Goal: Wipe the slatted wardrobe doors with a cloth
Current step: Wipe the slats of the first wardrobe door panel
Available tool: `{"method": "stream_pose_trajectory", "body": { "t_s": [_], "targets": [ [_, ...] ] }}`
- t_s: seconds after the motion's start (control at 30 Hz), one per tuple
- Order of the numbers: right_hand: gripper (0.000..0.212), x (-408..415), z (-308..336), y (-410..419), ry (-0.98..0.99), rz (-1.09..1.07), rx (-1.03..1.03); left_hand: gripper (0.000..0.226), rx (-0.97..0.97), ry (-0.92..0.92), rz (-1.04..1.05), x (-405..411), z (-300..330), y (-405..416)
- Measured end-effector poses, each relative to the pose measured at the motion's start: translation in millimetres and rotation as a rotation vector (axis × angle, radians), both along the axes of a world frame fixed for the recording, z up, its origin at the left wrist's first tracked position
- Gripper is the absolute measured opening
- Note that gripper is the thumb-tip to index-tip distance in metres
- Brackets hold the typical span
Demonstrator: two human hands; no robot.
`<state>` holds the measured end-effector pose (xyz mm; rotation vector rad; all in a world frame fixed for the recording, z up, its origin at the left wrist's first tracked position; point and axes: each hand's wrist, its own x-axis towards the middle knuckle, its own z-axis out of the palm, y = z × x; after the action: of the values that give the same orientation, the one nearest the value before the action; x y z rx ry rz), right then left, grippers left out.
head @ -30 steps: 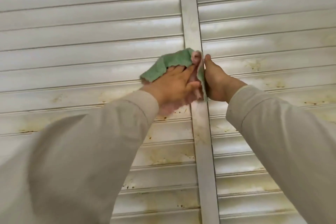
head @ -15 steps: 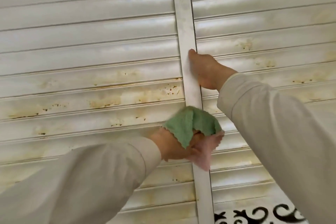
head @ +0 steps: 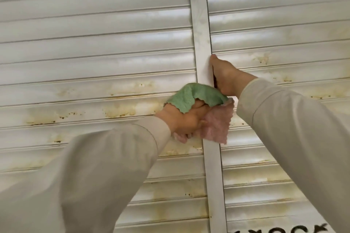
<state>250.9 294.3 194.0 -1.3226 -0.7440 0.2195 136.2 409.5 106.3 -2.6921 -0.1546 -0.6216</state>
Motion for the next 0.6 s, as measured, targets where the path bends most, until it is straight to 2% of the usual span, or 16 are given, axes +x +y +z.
{"method": "stream_pose_trajectory", "body": {
  "t_s": [0.1,0.17,0.27,0.37,0.43,0.53,0.6],
  "targets": [
    [0.061,-22.4,10.2,-6.4,-0.049,-0.12,0.037,0.068,-0.011,-0.067,0.027,-4.1,13.6,2.6],
    [0.059,-25.1,17.1,-1.5,-0.106,-0.189,0.059,0.075,-0.056,-0.164,0.036,-14.9,22.6,4.7],
    [0.062,-26.1,13.3,8.0,-0.182,-0.223,0.025,0.075,-0.071,-0.193,0.084,-19.5,22.1,12.4],
    [0.075,-19.1,3.0,13.5,-0.207,-0.266,-0.002,0.059,-0.333,-0.293,0.065,-33.8,19.1,21.9],
    [0.081,-15.2,0.5,13.5,-0.218,-0.267,-0.004,0.065,-0.511,-0.439,-0.013,-53.2,17.0,44.5],
    [0.081,-12.0,0.6,12.6,-0.23,-0.23,-0.014,0.079,-0.399,-0.624,0.184,-86.0,20.4,92.3],
    [0.081,-12.5,-0.6,13.1,-0.23,-0.23,-0.007,0.077,-0.243,-0.599,0.328,-95.2,23.7,93.6]
  ]
}}
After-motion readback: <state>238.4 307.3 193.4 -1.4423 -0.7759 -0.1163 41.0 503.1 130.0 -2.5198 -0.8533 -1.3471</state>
